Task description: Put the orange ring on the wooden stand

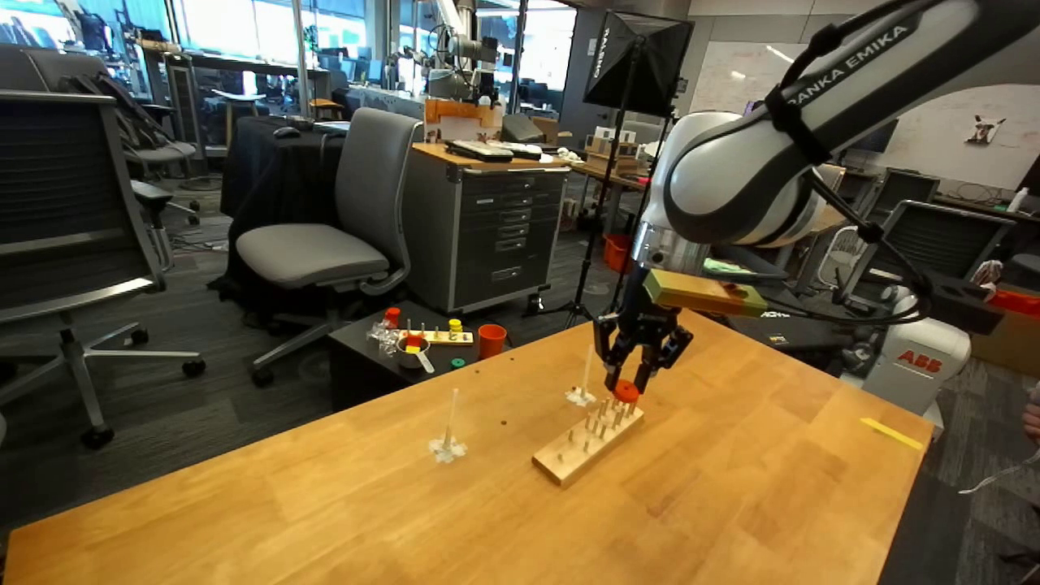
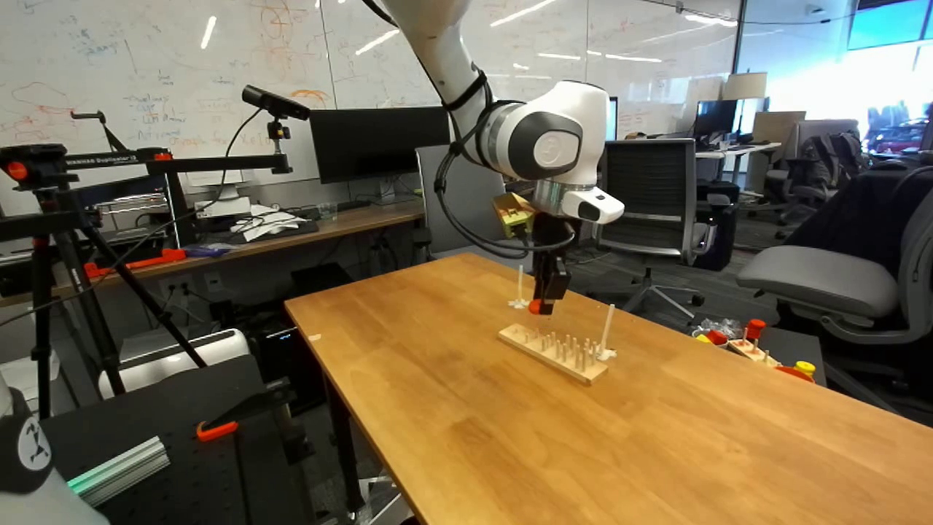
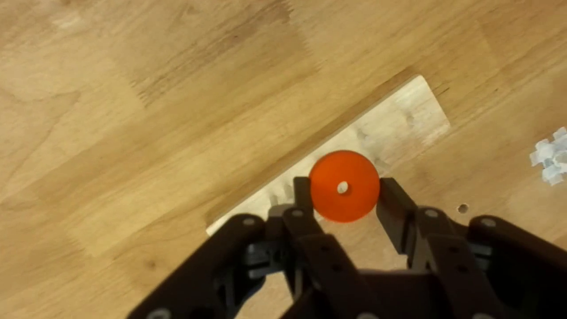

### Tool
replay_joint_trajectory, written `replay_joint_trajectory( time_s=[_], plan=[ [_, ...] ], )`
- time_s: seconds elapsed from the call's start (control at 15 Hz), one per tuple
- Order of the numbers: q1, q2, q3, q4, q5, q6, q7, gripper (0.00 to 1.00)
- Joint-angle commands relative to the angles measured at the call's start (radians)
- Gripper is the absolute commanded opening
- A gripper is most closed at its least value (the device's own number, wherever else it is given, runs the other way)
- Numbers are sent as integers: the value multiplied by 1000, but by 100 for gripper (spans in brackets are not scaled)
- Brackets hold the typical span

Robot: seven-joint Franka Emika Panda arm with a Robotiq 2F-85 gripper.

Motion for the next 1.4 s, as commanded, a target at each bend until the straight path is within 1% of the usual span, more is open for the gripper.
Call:
replay_joint_trajectory(
  time_s=[0.0,0.8,1.07,1.33],
  plan=[
    [7,49,10,108,-20,-60,1,17],
    [33,255,29,390,-28,-172,2,17],
    [32,307,29,453,-25,-202,1,17],
    [28,340,30,488,-21,-223,1,17]
  ],
)
